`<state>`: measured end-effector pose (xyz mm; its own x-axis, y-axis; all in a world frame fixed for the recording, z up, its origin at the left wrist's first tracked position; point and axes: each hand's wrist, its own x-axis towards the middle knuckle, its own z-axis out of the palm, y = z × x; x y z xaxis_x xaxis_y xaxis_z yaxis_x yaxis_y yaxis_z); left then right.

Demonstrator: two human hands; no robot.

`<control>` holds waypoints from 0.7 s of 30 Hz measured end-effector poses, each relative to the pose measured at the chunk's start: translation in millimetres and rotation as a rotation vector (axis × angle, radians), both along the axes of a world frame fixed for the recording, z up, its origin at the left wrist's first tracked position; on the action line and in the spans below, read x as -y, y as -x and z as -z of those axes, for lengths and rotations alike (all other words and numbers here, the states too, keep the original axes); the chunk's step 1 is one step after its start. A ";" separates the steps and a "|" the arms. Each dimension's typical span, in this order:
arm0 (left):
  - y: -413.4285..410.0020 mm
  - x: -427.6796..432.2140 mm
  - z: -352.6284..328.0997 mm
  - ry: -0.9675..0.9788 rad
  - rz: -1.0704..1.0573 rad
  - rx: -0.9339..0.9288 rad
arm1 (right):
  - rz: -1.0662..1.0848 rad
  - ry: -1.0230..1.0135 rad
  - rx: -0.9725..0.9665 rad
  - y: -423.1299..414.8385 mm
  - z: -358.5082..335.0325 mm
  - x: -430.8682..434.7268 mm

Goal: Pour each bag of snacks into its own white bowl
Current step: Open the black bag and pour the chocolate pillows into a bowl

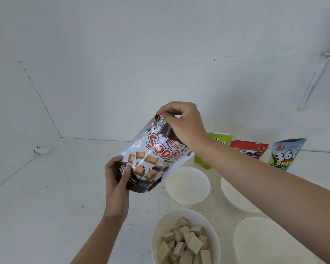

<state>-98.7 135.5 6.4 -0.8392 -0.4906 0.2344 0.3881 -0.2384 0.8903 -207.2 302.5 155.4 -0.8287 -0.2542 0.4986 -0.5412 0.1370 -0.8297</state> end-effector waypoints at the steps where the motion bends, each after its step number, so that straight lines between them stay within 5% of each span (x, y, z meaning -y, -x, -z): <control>1: 1.5 1.8 -1.7 -0.022 0.012 0.017 | -0.003 -0.024 -0.006 1.4 0.6 -2.4; 6: 5.2 14.5 -10.5 -0.093 0.073 0.090 | -0.055 -0.147 -0.080 8.2 2.5 -14.7; 10: 7.7 25.3 -16.6 -0.114 0.085 0.111 | -0.166 -0.141 0.043 12.3 6.3 -20.9; 21: 25.8 68.6 -33.5 0.195 0.042 0.153 | -0.134 -0.050 0.187 33.3 37.4 -21.6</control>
<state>-124.6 66.9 39.9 -0.8911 -0.4122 0.1898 0.2386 -0.0696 0.9686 -240.5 324.1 118.0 -0.8625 -0.3892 0.3235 -0.3949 0.1178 -0.9111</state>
